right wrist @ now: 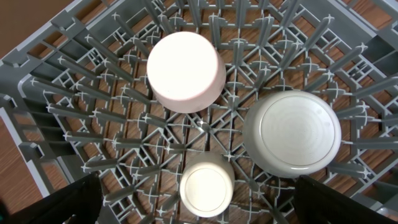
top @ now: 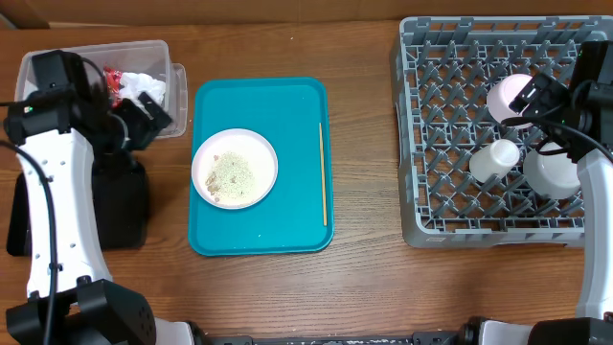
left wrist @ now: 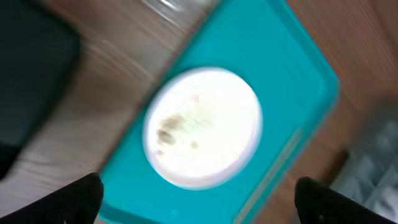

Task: Sort waste into correct bins and load items into the dishwasher
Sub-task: 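Reach the left gripper to the white rice plate's rim on the tray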

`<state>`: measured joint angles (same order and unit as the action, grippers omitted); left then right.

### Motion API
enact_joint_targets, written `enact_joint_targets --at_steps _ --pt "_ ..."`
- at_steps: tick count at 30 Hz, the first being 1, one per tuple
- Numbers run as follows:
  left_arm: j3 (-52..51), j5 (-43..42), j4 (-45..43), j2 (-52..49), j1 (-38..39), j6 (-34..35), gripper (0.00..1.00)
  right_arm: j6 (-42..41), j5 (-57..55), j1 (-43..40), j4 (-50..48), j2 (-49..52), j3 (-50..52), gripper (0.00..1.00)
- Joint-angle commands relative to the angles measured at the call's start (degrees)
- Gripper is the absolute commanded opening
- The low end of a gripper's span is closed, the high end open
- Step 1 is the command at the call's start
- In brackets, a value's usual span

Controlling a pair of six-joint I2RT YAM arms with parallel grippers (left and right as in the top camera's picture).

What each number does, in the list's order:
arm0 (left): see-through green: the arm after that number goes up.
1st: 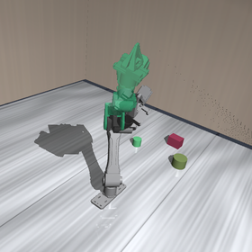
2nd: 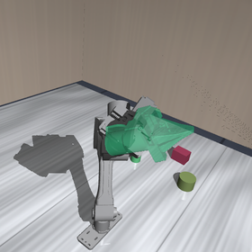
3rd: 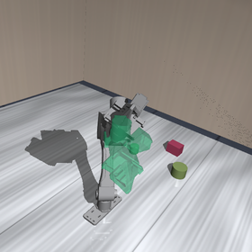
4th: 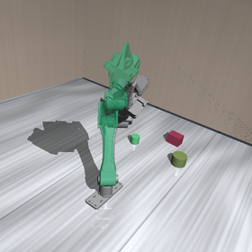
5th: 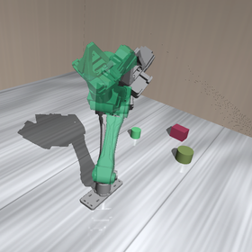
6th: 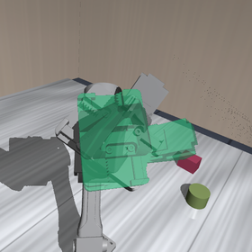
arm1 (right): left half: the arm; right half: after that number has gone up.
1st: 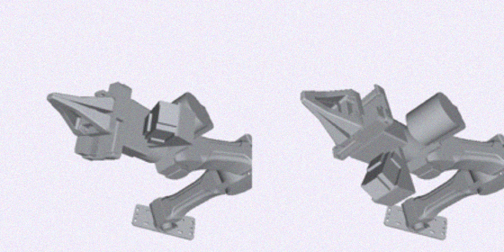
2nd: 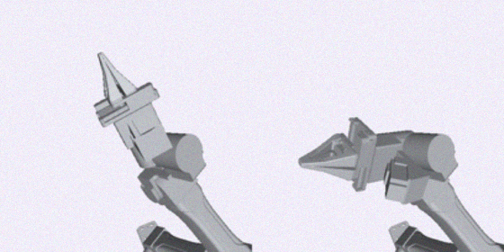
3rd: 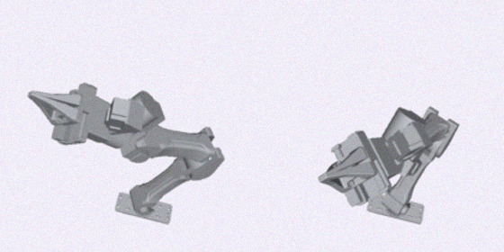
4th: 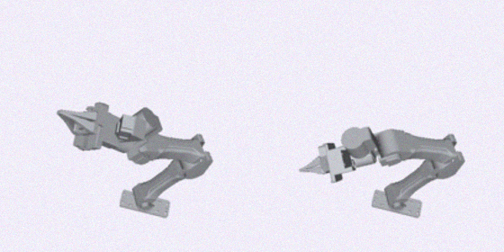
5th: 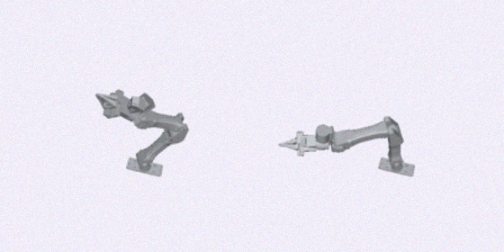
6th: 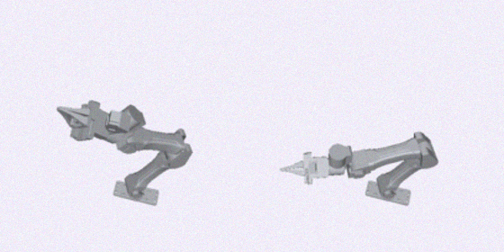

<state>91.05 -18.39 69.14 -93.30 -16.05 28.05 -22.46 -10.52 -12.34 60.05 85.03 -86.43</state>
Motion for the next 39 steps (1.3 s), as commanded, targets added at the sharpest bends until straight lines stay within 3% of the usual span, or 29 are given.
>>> enact_joint_targets --at_steps 1,7,13,20,23,28,31,39 --pt "-0.3 -11.0 2.5 -0.5 6.8 -10.4 1.0 -0.1 -0.6 -0.1 -0.1 0.0 -0.5 1.0" --pt "-0.3 2.2 1.9 -0.8 20.6 -10.2 1.0 -0.1 -0.6 -0.1 -0.1 0.0 -0.5 1.0" --pt "-0.3 6.4 0.0 -5.2 32.7 -9.9 1.0 -0.1 -0.6 -0.1 -0.1 0.0 -0.5 1.0" --pt "-0.3 12.6 -5.2 -14.2 40.0 -9.7 1.0 -0.1 -0.6 -0.1 -0.1 0.0 -0.5 1.0" --pt "-0.3 14.6 -7.7 -17.4 40.6 -9.6 0.82 -0.1 -0.6 -0.1 -0.1 0.0 -0.5 1.0" --pt "-0.3 14.6 -9.8 -21.4 40.0 -9.6 0.7 -0.1 -0.6 -0.1 -0.1 0.0 -0.5 1.0" --pt "-0.3 15.5 -10.8 -24.2 39.7 -9.6 0.54 -0.1 -0.6 -0.1 -0.1 0.0 -0.5 1.0" --pt "-0.3 17.6 -11.6 -30.4 39.7 -7.2 0.46 -0.1 -0.6 -0.1 -0.1 0.0 -0.5 1.0"
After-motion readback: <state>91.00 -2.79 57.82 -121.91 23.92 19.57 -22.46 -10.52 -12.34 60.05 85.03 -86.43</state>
